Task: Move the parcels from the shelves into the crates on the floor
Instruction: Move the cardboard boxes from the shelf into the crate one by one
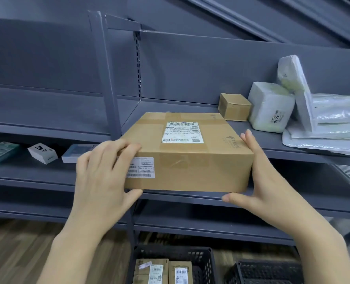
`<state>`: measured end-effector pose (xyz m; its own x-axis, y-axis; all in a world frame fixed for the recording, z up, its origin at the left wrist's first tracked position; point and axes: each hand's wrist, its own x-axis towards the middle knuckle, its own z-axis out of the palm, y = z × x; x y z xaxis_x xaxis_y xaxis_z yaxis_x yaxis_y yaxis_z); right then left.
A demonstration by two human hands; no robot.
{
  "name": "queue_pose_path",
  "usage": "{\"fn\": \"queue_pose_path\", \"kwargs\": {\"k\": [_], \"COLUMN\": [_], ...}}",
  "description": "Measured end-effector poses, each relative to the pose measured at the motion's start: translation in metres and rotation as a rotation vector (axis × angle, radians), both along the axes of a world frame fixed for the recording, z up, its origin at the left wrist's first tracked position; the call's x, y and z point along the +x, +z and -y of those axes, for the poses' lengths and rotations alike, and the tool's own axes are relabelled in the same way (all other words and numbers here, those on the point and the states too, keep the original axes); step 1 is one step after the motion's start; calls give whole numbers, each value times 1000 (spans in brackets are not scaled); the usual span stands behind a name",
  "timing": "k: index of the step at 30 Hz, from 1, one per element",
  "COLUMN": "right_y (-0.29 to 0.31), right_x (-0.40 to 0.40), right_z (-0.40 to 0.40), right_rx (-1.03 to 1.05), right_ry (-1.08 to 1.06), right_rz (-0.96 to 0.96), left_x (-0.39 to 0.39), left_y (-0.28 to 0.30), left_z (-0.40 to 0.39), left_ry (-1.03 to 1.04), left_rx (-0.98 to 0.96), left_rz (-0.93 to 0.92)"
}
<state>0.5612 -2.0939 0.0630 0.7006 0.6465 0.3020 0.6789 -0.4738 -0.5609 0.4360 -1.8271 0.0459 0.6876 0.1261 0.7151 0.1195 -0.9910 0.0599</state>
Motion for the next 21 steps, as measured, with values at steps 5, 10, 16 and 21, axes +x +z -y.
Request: {"fn": "queue_pose_path", "kwargs": {"k": [5,10,16,21], "right_y": [-12,-15,-24,-34], "right_x": [0,2,1,-1], "right_z": [-2,-6,-12,-19], "right_rx": [91,98,193,269], "right_ry": [-109,-163,-173,-201], "right_rz": [164,374,450,609], "left_x": [3,6,0,-10], "left_y": [3,7,3,4], "left_z": [12,24,9,2], "left_ry": [-9,-50,-176,-153], "left_rx": [23,44,-142,-584], "left_rz": [55,110,34,-83]}}
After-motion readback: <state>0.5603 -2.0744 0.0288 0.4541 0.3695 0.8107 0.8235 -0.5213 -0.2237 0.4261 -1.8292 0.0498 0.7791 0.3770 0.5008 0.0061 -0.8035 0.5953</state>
